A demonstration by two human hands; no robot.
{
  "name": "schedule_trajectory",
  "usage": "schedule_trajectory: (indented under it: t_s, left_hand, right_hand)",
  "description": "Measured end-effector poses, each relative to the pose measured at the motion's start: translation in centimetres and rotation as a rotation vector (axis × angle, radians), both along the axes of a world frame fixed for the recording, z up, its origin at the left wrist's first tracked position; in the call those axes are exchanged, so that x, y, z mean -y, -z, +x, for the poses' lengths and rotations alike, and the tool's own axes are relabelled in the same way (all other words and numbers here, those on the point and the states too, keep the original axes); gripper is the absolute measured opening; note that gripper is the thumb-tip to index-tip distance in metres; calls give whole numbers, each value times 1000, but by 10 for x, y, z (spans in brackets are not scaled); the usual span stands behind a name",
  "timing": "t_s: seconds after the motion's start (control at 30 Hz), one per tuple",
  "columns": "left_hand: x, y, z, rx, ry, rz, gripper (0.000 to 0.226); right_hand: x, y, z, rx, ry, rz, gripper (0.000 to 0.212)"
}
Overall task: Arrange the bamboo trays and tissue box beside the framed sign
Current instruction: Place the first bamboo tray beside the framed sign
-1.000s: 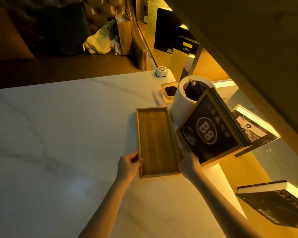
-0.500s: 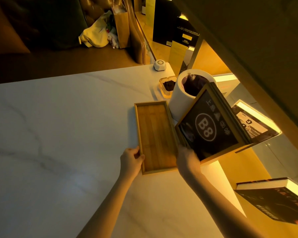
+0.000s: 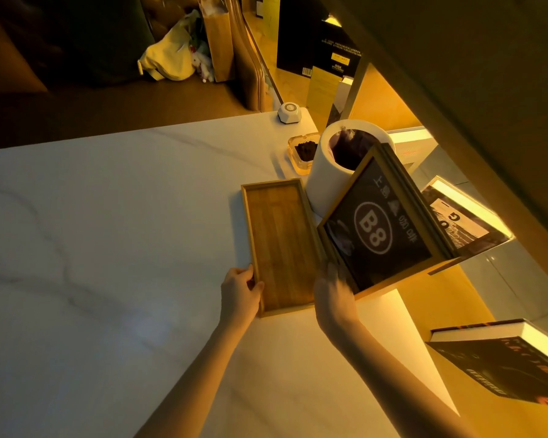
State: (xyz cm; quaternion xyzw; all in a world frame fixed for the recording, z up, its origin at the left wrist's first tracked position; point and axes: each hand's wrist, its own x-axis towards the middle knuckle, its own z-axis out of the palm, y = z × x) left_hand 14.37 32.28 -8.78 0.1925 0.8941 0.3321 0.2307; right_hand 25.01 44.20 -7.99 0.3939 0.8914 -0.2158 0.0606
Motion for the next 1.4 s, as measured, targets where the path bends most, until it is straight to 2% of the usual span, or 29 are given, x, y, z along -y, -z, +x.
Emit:
schedule_trajectory:
  t_s: [0.1, 0.17, 0.27, 0.33, 0.4, 0.47, 0.6, 0.83, 1.0, 1.13, 1.2, 1.3, 1.4]
  left_hand:
    - [1, 1, 2, -10, 11, 5, 34]
    - [1, 1, 3, -12, 18, 2, 37]
    - [1, 1, 5, -8, 26, -20, 39]
    - [1, 0, 5, 10, 41, -37, 43]
    - [3, 1, 4, 33, 68, -45, 49]
    - [4, 2, 3, 63, 91, -50, 53]
    - [4, 2, 3, 79, 111, -77, 56]
    - [3, 3, 5, 53, 139, -103, 57]
    - [3, 4, 5, 52, 142, -102, 57]
    - [2, 1, 10, 38, 158, -133, 56]
    - [2, -4, 12, 51, 165, -140, 52]
    - [8, -12, 9, 93, 219, -102, 33]
    - [26, -23, 2, 125, 227, -100, 30]
  right_hand:
    - [12, 3, 10, -70, -93, 149, 54]
    - [25, 4, 20, -78, -125, 207, 58]
    - [45, 13, 40, -10, -174, 199, 46]
    - [50, 18, 50, 79, -173, 132, 59]
    - [46, 28, 56, 34, -196, 77, 67]
    - [44, 32, 58, 36, -210, 115, 68]
    - [43, 27, 57, 113, -168, 149, 64]
    - [39, 26, 58, 127, -164, 179, 66]
    - [39, 35, 60, 43, -188, 220, 61]
    - [41, 25, 54, 111, -188, 238, 57]
    - [40, 11, 47, 118, -203, 231, 54]
    - [34, -7, 35, 132, -242, 169, 44]
    - [29, -30, 20, 123, -293, 120, 32]
